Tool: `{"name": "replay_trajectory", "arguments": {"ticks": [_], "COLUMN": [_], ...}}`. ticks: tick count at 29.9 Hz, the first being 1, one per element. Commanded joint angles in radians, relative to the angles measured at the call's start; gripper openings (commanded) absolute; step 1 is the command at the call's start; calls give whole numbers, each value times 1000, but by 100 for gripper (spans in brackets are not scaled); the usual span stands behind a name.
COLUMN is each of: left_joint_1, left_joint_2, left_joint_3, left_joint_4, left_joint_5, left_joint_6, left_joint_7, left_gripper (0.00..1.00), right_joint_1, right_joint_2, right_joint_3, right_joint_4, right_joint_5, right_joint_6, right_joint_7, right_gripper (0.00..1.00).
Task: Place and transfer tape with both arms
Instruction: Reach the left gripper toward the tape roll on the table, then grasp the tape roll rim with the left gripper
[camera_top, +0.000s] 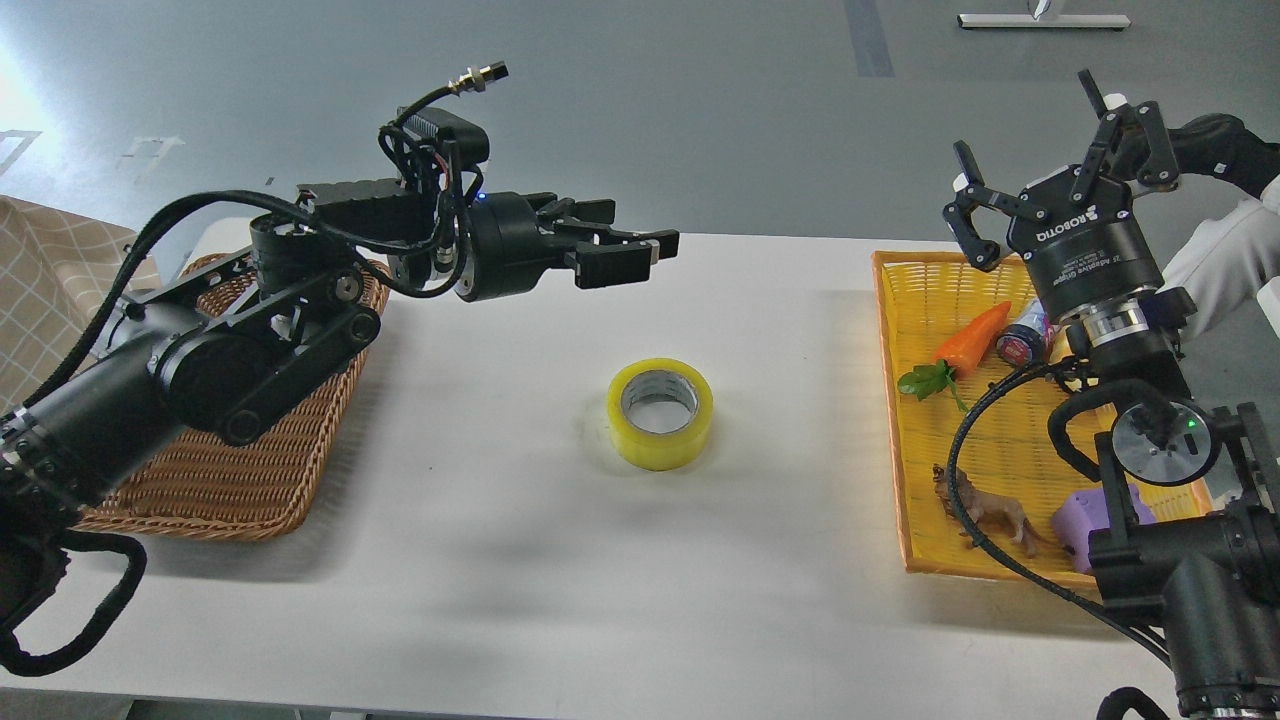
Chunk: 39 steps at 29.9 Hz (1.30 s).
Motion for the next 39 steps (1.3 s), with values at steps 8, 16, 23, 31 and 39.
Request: {"name": "replay_trajectory", "arguments": {"ticks": [8,16,23,31,39], "left_joint_1": [-32,-41,-42,-43,-41], "left_joint_2": [-15,-41,-110,-120,-143], "left_joint_3": [131,217,219,283,293], "left_joint_4": [5,23,100,108,138], "left_joint_5": [133,122,120,120,119], "left_joint_6": [-8,-16,-64,-64,-64], "left_joint_7": [150,171,178,199,208], "left_gripper": [98,98,98,98,98], "right_joint_1": [-32,-33,-45,-49,-49], "right_joint_2": [0,0,0,0,0], "right_joint_3": [3,3,3,3,3], "right_joint_4": [-3,-5,-5,-5,-5], "right_joint_5": [0,0,0,0,0], "right_joint_6": [0,0,0,0,0], "right_joint_7": [39,40,40,40,40], "right_gripper": [100,100,100,100,100]}}
